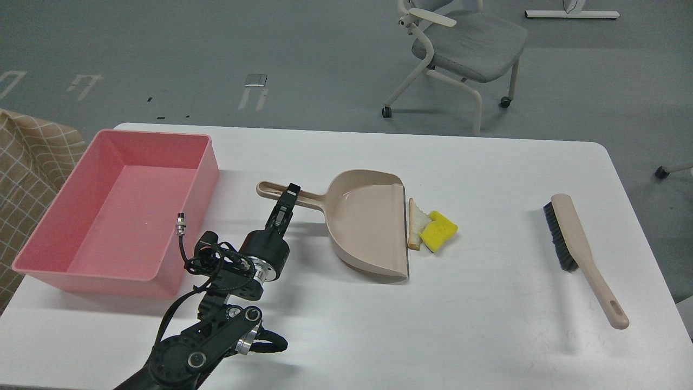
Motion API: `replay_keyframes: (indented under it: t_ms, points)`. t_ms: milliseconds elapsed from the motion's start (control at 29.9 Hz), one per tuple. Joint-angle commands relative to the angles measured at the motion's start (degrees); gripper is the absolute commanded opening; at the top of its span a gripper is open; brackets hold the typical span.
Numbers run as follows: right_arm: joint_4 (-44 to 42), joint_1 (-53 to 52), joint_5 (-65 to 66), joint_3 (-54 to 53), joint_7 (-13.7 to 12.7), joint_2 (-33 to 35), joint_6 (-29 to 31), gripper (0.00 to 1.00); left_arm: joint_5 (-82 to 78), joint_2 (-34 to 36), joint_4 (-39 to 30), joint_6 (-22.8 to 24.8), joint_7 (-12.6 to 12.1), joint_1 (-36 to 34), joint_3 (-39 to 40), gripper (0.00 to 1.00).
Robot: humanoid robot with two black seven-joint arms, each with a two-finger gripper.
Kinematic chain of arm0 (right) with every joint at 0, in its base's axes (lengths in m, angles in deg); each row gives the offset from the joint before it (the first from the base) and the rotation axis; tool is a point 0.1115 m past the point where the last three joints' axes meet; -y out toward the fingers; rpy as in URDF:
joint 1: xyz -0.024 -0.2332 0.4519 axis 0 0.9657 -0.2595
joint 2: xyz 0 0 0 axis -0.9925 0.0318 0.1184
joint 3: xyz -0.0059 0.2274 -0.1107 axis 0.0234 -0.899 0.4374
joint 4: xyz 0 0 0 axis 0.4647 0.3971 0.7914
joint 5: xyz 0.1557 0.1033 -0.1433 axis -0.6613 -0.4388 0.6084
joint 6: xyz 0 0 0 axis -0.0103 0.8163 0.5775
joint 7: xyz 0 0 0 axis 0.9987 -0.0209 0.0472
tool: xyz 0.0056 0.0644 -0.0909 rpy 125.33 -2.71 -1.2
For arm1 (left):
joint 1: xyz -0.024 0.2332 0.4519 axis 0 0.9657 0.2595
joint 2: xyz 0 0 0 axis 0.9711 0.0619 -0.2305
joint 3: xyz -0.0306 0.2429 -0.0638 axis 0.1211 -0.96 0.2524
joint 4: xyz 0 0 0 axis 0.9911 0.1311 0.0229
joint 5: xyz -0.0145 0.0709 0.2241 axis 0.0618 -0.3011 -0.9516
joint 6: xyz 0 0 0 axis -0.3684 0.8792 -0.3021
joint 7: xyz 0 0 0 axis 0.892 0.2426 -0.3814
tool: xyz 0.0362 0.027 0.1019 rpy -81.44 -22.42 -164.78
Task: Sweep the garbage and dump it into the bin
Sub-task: 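Move the right gripper down to the brush handle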
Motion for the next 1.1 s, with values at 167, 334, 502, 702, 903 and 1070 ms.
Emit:
replay_keyframes:
  t_ms: [167, 334, 502, 702, 903, 1070]
  points:
    - [2.78, 4.97, 6.32, -5.55, 10.43, 0.96, -0.01, 1.0, 0.02, 0.02, 0.0, 0.0, 0.16, -0.06, 0.04, 0.06]
    - [3.13, 7.53, 22.13, -5.19, 10.43, 1.49, -0.01, 1.0, 0.02, 0.02, 0.0, 0.0, 0.24, -0.06, 0.04, 0.06]
    - [3.05, 8.59, 28.24, -4.58, 9.99, 3.5, -0.01, 0.99, 0.02, 0.37, 0.0, 0.0, 0.24, -0.15, -0.05, 0.06]
    - [2.79, 16.32, 32.1, 2.44, 6.74, 16.07, -0.01, 0.97, -0.07, 0.54, 0.0, 0.0, 0.24, -0.06, -0.05, 0.06]
    - [2.7, 17.73, 47.38, 10.54, 4.1, 18.28, -0.01, 0.97, -0.07, 0.63, 0.0, 0.0, 0.68, -0.06, -0.05, 0.06]
    - [2.96, 16.85, 59.16, 14.31, 4.28, 18.46, -0.01, 0.98, -0.07, 0.11, -0.09, 0.0, 0.95, 0.03, -0.05, 0.06]
